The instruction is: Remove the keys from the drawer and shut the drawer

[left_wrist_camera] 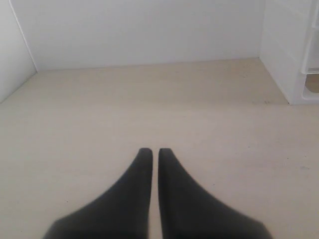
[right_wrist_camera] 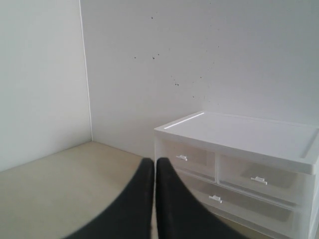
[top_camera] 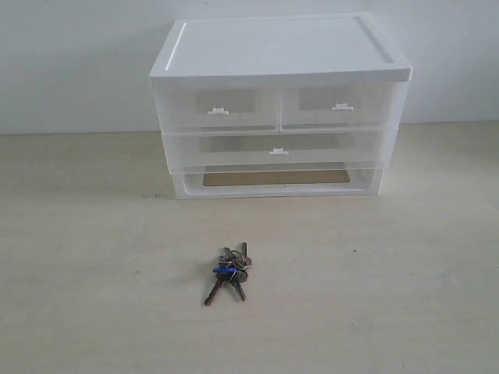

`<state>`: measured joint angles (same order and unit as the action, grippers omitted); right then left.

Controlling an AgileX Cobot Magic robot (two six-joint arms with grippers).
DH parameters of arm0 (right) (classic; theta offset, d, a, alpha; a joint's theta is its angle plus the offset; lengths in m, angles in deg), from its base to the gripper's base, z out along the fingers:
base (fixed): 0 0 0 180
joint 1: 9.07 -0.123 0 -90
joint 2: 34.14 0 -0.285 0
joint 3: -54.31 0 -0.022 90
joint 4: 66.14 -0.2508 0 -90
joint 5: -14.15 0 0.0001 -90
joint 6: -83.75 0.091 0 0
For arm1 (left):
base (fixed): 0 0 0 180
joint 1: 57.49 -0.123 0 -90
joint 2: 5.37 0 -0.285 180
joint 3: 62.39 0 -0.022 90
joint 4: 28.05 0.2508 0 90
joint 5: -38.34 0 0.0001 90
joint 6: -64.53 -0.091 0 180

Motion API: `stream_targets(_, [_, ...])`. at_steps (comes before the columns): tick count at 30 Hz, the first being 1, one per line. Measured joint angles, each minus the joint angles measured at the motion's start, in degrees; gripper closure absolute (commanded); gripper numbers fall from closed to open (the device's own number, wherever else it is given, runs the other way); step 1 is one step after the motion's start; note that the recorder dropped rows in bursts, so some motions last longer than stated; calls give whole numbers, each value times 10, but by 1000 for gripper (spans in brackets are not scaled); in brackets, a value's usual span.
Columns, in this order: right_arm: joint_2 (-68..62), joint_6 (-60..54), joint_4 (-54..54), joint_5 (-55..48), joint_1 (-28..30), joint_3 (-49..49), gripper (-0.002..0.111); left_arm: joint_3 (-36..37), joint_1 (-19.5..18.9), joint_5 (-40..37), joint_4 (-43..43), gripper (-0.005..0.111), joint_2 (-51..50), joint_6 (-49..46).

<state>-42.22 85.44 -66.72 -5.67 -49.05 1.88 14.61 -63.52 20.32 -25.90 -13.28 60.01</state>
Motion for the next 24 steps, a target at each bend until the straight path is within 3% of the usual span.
stream_targets(12, [0, -1, 0, 0, 0, 0, 108, 0, 0, 0, 0, 102, 0, 0])
stream_targets(16, [0, -29, 1, 49, 19, -17, 108, 0, 0, 0, 0, 102, 0, 0])
stream_targets(19, [0, -17, 6, 170, 124, -78, 108, 0, 0, 0, 0, 102, 0, 0])
stream_targets(24, [0, -6, 6, 220, 332, -153, 108, 0, 0, 0, 0, 102, 0, 0])
